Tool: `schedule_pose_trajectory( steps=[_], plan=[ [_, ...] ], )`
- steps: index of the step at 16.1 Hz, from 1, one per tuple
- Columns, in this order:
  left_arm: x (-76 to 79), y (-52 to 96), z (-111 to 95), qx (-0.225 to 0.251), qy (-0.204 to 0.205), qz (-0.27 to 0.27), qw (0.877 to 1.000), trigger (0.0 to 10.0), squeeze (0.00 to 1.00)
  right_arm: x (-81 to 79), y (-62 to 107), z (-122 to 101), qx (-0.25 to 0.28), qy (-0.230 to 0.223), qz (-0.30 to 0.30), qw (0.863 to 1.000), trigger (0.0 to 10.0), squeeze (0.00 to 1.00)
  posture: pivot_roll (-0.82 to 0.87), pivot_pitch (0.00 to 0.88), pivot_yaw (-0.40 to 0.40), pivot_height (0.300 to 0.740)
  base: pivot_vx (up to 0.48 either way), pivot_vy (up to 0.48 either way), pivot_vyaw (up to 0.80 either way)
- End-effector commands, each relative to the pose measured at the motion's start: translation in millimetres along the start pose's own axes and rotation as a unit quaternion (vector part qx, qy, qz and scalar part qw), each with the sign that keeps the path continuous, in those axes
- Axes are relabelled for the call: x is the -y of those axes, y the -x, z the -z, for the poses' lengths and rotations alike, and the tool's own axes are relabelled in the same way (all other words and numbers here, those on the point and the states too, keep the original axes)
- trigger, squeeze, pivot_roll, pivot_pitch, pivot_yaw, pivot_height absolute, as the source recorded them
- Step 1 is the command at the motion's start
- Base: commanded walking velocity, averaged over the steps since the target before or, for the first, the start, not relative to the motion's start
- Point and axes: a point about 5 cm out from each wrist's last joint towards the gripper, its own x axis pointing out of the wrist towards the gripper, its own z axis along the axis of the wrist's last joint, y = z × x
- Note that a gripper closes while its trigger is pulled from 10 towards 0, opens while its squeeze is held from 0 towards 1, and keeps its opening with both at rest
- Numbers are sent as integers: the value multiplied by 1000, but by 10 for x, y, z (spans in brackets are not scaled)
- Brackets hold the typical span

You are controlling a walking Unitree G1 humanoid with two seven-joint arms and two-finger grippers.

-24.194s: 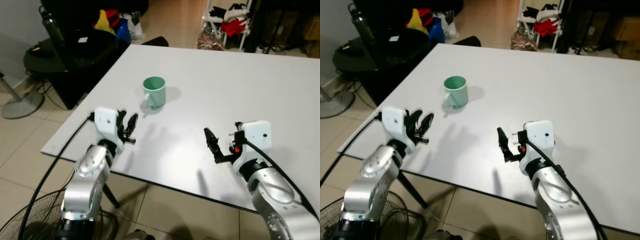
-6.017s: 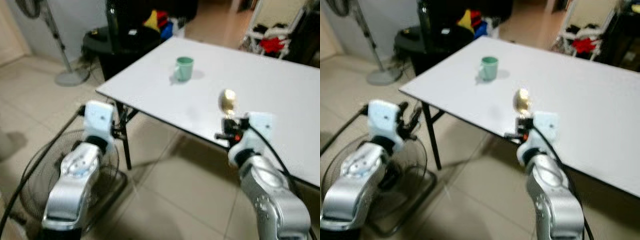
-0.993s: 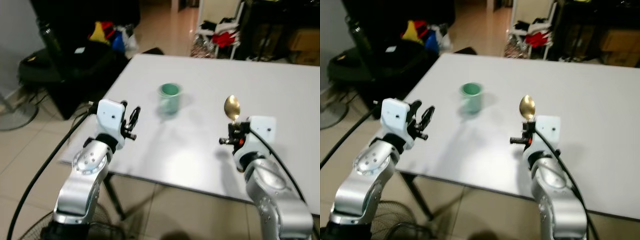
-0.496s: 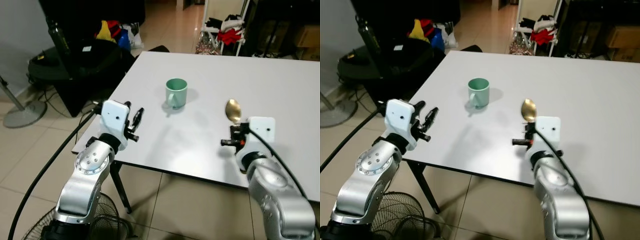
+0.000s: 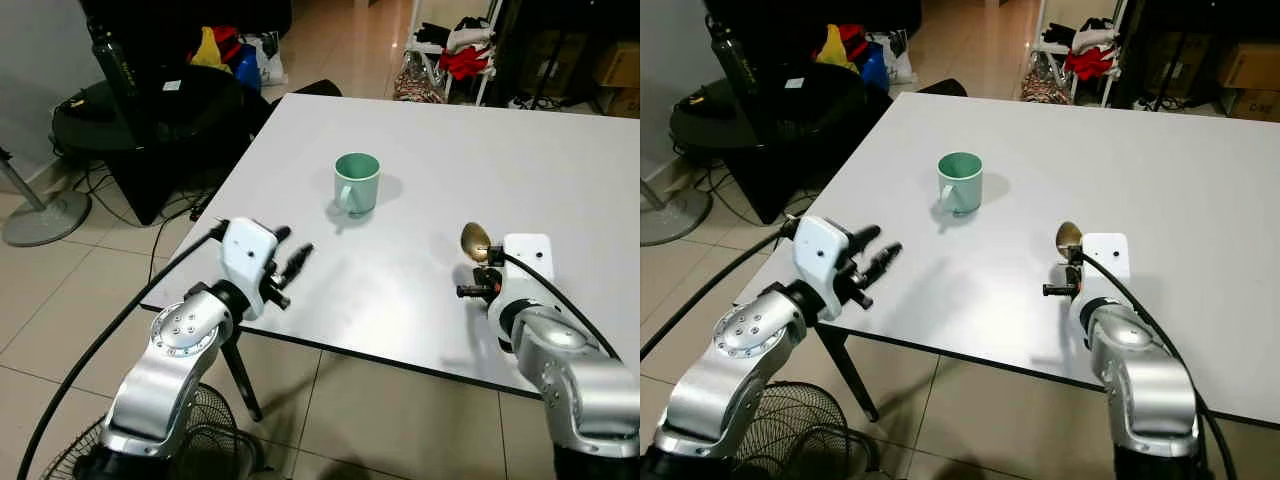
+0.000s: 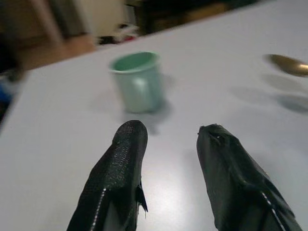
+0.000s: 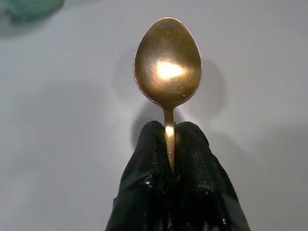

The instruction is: Setting the table

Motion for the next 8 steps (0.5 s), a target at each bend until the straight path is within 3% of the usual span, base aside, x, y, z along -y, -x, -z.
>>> schedule_pose_trajectory(
  steps=[1,8],
  plan=[
    [80,37,23,-10,2,38,999,10000,0,50,-9,40,-20,-8,-4,1000,10000,0,11,0,78,740,0,0,0],
    [146,58,24,-17,1,68,998,10000,0,280,45,152,-48,-10,17,999,10000,0,10,0,85,740,0,0,0]
  ],
)
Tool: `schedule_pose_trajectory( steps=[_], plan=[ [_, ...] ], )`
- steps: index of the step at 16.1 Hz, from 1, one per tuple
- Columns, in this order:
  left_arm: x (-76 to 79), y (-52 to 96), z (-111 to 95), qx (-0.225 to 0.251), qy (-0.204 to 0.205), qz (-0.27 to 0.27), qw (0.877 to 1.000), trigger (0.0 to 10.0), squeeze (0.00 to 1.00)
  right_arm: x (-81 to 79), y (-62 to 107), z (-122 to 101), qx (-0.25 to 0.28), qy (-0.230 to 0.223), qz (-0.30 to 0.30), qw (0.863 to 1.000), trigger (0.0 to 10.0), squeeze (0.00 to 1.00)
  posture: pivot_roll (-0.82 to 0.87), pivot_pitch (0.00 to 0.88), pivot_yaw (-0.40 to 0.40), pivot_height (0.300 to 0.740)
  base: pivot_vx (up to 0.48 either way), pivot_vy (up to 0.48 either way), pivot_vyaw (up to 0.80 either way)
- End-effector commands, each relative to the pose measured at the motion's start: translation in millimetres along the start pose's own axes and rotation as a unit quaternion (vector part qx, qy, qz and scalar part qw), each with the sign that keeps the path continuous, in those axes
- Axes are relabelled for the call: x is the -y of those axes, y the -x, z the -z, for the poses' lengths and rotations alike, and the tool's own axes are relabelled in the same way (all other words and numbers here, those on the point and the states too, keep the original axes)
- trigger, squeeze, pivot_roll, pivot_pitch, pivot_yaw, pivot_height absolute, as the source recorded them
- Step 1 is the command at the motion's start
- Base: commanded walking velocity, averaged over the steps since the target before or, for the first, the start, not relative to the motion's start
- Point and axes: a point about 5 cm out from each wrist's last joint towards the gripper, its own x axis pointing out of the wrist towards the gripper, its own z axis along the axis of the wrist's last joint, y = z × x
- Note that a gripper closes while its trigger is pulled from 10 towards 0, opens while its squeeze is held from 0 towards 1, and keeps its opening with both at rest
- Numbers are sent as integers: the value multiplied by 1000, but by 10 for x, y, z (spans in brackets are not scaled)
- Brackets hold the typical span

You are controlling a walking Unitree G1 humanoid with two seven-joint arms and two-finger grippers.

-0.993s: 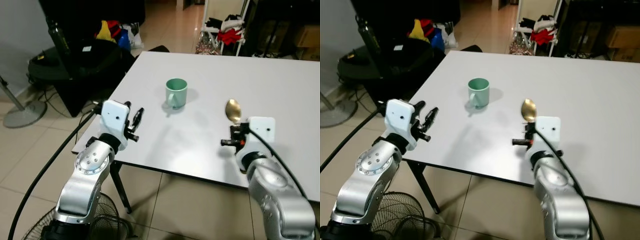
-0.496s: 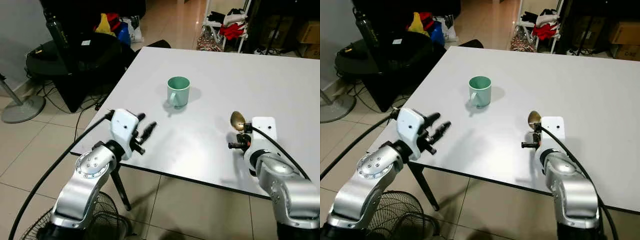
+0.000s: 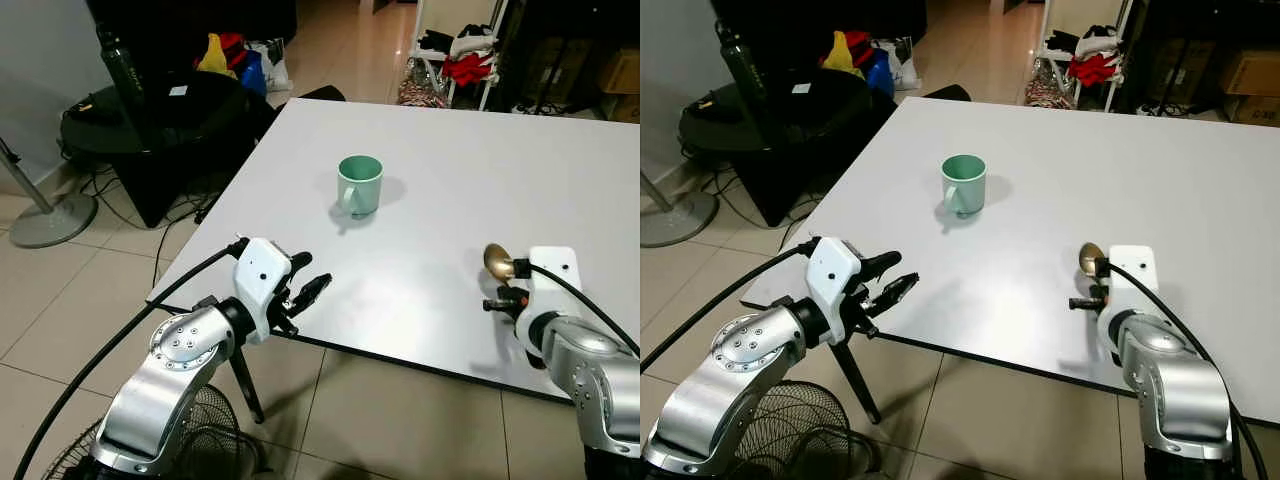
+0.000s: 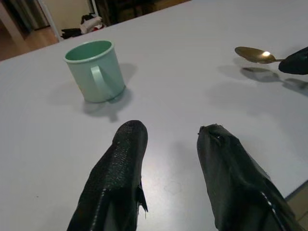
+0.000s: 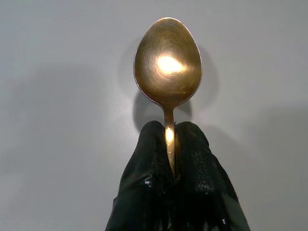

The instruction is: Setting the table

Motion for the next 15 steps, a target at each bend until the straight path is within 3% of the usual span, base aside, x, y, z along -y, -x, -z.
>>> schedule_pose_trajectory(
  steps=[1,9,10,11,15],
  plan=[
    [13,0,-28,1,-5,8,1000,10000,0,52,-9,37,-3,-8,8,1000,10000,0,9,0,89,740,0,0,0],
    [24,-3,-41,1,-5,12,1000,10000,0,196,-113,55,0,-13,22,1000,10000,0,13,0,90,740,0,0,0],
    [35,3,-37,0,-3,16,1000,10000,0,206,-129,73,-1,-15,24,1000,10000,361,17,0,86,740,0,0,0],
    [55,5,-34,-1,0,25,1000,10000,0,218,-134,85,0,-15,28,999,10000,1000,17,0,86,740,0,0,0],
    [90,5,-36,2,16,43,999,10000,0,230,-123,49,17,-17,33,999,10000,1000,12,0,90,740,0,0,0]
  ],
)
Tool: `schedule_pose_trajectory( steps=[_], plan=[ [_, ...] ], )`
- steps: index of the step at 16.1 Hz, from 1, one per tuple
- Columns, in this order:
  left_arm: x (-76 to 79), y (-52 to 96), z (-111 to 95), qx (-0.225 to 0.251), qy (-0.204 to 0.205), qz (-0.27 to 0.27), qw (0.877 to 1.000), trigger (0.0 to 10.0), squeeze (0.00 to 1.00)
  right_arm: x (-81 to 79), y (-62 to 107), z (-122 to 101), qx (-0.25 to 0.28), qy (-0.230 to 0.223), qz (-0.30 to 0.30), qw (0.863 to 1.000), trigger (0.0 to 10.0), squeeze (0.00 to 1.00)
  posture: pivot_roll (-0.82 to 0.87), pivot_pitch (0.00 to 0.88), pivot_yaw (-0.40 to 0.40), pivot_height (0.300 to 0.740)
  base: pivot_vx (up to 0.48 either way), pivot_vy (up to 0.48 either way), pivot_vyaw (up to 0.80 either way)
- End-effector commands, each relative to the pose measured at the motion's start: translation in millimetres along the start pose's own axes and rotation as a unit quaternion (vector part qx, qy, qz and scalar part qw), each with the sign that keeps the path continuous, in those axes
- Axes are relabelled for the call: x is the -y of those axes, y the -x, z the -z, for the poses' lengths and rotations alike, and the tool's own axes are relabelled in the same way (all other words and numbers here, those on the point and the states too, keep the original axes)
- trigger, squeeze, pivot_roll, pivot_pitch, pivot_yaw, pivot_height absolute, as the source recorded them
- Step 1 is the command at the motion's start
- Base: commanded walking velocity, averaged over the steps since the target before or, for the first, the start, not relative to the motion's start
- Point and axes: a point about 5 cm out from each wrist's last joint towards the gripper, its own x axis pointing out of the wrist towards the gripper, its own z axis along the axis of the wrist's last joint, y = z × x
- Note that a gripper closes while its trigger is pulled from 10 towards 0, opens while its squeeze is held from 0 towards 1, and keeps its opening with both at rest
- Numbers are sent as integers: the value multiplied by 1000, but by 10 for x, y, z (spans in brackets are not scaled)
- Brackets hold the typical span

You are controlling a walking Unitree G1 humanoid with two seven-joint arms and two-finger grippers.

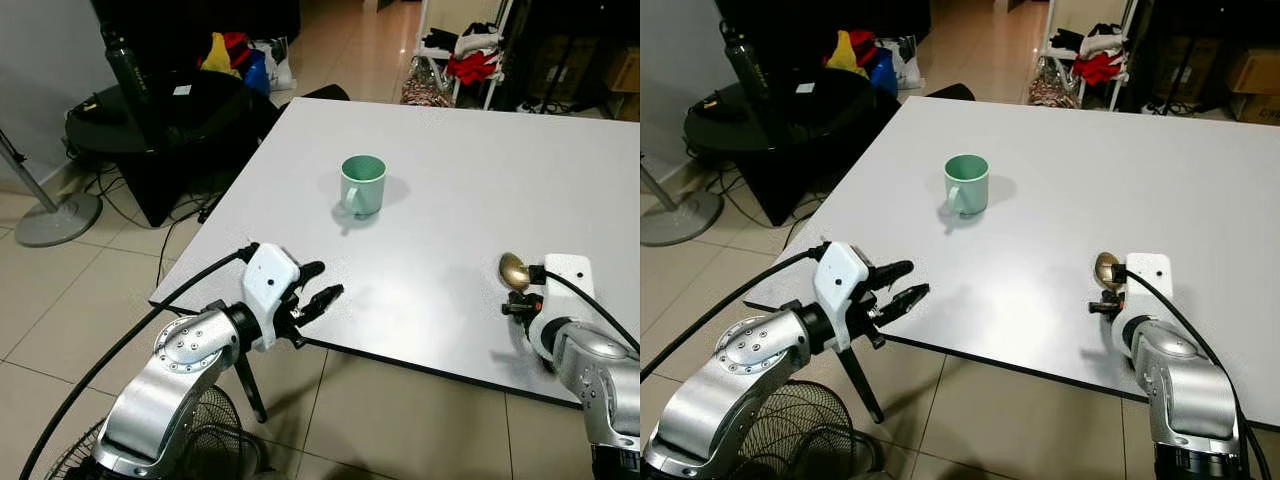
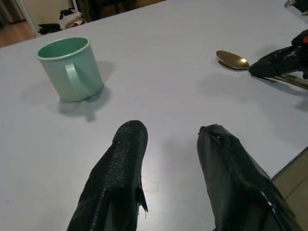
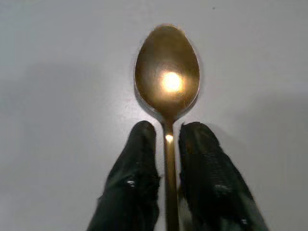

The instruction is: Setting the table

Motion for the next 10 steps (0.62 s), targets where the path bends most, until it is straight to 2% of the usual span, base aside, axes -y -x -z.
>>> schedule_pose_trajectory(
  steps=[1,3,5,7,9,10],
  plan=[
    [-12,17,-26,3,1,-1,1000,10000,0,12,21,-63,18,-2,3,1000,10000,1000,7,0,94,740,0,0,0],
    [-38,29,-46,9,2,-8,1000,10000,0,8,110,-160,46,3,6,999,10000,1000,8,0,93,740,0,0,0],
    [-63,70,-74,26,14,-30,999,10000,0,-74,288,-276,81,1,-3,997,10000,1000,7,0,90,740,0,0,0],
    [-138,136,-70,34,21,-93,995,10000,0,-364,537,-370,145,0,-37,989,10000,1000,3,0,89,740,0,0,0],
    [-144,163,-56,34,25,-110,993,10000,0,-547,583,-319,162,-24,-63,984,10000,1000,3,0,93,740,0,-379,0],
    [-141,167,-48,32,25,-112,993,10000,0,-582,582,-285,159,-28,-66,985,10000,1000,6,0,97,740,0,-480,0]
  ],
)
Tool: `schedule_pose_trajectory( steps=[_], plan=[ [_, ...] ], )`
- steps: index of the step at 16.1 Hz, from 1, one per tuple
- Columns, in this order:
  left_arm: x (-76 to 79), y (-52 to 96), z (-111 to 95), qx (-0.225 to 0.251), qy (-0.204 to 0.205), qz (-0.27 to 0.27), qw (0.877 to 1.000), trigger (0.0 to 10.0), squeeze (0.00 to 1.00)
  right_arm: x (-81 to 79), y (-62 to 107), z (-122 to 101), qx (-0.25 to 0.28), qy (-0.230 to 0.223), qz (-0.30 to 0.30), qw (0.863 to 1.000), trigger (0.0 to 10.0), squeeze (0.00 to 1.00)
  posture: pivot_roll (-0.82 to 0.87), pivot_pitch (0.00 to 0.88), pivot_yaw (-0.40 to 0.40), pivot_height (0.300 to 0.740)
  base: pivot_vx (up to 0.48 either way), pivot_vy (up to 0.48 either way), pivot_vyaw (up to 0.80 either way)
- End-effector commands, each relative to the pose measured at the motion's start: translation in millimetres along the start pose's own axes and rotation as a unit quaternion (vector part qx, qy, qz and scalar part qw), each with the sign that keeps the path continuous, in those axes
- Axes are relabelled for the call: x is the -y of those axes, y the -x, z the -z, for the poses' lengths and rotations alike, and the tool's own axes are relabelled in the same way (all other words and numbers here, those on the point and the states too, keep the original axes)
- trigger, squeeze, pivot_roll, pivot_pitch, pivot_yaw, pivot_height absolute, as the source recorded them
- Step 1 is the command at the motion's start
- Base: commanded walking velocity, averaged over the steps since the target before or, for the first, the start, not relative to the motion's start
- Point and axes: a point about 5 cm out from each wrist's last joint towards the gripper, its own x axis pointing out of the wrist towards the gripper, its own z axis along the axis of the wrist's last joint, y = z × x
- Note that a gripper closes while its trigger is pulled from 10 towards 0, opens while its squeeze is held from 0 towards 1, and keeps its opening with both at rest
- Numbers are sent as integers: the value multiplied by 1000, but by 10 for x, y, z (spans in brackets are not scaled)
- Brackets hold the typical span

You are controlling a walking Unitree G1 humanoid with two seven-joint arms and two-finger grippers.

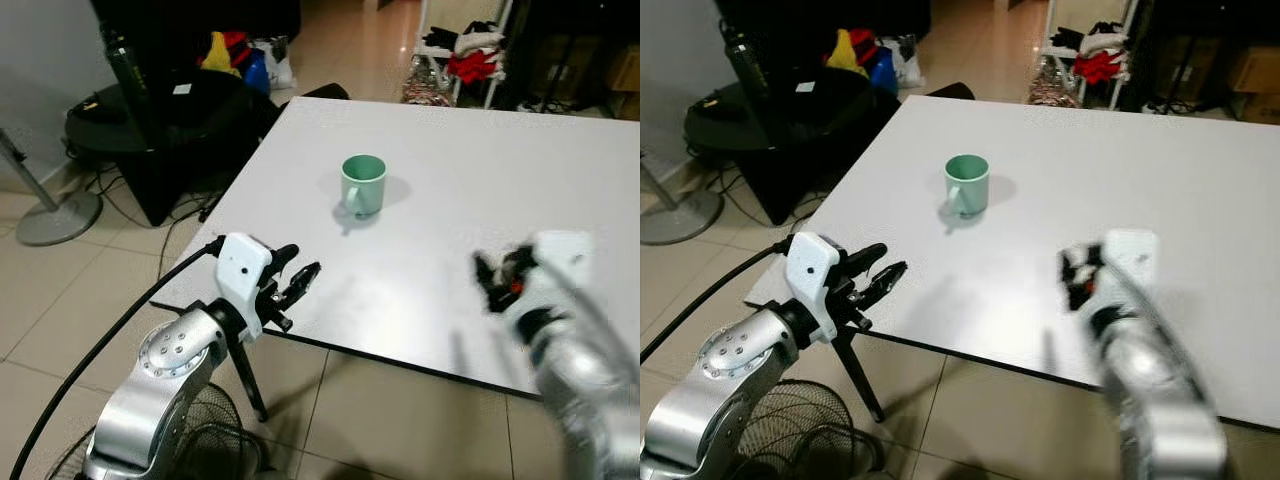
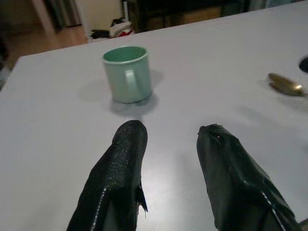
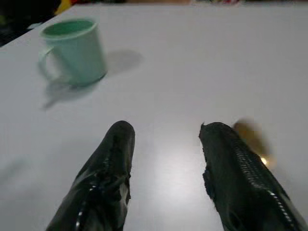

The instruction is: Setting the table

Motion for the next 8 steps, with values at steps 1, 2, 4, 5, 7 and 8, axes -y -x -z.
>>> schedule_pose_trajectory(
  steps=[1,2,4,5,7,8],
  plan=[
    [-11,20,-19,-1,-11,-10,1000,10000,0,-35,29,-16,12,-5,-1,1000,10000,1000,8,0,98,740,0,-480,0],
    [-10,21,-18,-2,-13,-11,1000,10000,0,-59,46,-12,12,-8,-1,1000,10000,1000,7,0,99,740,0,-480,0],
    [-40,45,-11,1,-8,-32,999,10000,0,-133,83,-19,19,-14,-1,1000,10000,1000,3,0,101,740,0,-459,0],
    [-45,50,-10,1,-5,-36,999,10000,0,-145,80,-21,22,-12,-2,1000,10000,1000,1,0,101,740,0,-458,0],
    [-48,49,35,-9,-5,-42,999,10000,0,-159,83,-11,30,4,-2,1000,10000,1000,3,0,103,740,0,-439,0],
    [-63,44,34,-7,-5,-51,999,10000,0,-148,100,-5,29,7,-3,1000,10000,1000,4,0,98,740,0,-420,0]
  ],
)
